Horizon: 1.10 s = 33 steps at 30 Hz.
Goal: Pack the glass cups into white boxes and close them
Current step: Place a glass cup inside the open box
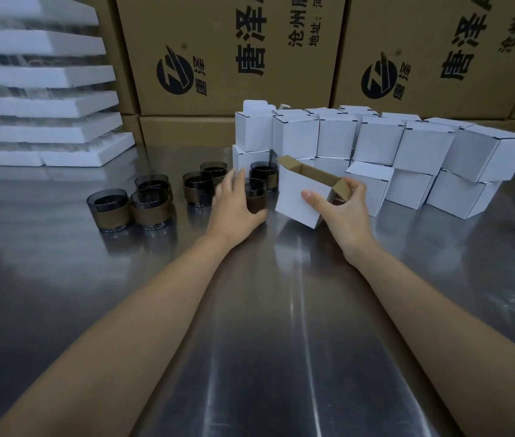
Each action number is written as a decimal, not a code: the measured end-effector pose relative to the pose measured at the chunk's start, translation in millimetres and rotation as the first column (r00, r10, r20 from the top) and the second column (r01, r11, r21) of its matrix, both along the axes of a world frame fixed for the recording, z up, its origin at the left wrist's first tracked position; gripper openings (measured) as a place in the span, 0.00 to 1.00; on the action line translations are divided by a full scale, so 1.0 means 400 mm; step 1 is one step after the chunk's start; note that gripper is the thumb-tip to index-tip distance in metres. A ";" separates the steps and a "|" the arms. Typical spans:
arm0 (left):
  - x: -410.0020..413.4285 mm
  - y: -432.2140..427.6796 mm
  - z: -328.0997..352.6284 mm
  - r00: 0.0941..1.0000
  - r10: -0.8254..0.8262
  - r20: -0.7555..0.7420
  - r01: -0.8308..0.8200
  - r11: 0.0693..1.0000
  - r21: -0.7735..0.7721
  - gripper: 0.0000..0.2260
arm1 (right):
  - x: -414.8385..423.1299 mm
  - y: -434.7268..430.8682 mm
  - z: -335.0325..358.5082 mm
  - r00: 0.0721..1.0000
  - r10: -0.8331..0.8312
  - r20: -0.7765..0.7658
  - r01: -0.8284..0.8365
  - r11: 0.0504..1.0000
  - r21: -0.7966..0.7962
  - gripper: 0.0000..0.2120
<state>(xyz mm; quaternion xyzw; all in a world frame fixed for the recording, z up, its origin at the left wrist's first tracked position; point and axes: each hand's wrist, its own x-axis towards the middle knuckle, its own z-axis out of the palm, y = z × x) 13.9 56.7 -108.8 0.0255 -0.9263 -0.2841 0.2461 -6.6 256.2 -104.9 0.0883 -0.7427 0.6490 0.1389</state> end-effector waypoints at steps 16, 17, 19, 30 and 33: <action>0.013 0.007 0.032 0.957 0.153 -0.246 -0.010 0.866 0.500 0.37 | -0.006 -0.003 -0.005 1.000 0.007 -0.029 -0.007 1.000 -0.001 0.37; 0.019 0.013 0.041 0.944 0.168 -0.283 0.011 0.842 0.539 0.37 | -0.005 -0.002 -0.005 0.999 0.012 -0.029 -0.012 1.000 0.010 0.38; 0.033 0.026 0.063 0.915 0.187 -0.358 0.072 0.797 0.600 0.37 | 0.000 -0.002 -0.003 0.999 0.032 -0.025 -0.030 0.999 0.043 0.39; 0.089 0.052 0.194 0.895 -0.385 -0.224 0.442 0.826 0.349 0.38 | 0.041 -0.018 0.002 0.957 0.279 -0.082 -0.255 0.940 0.225 0.44; 0.092 0.044 0.204 0.914 -0.403 -0.037 0.402 0.892 0.205 0.36 | 0.042 -0.023 0.000 0.948 0.309 -0.072 -0.286 0.931 0.226 0.44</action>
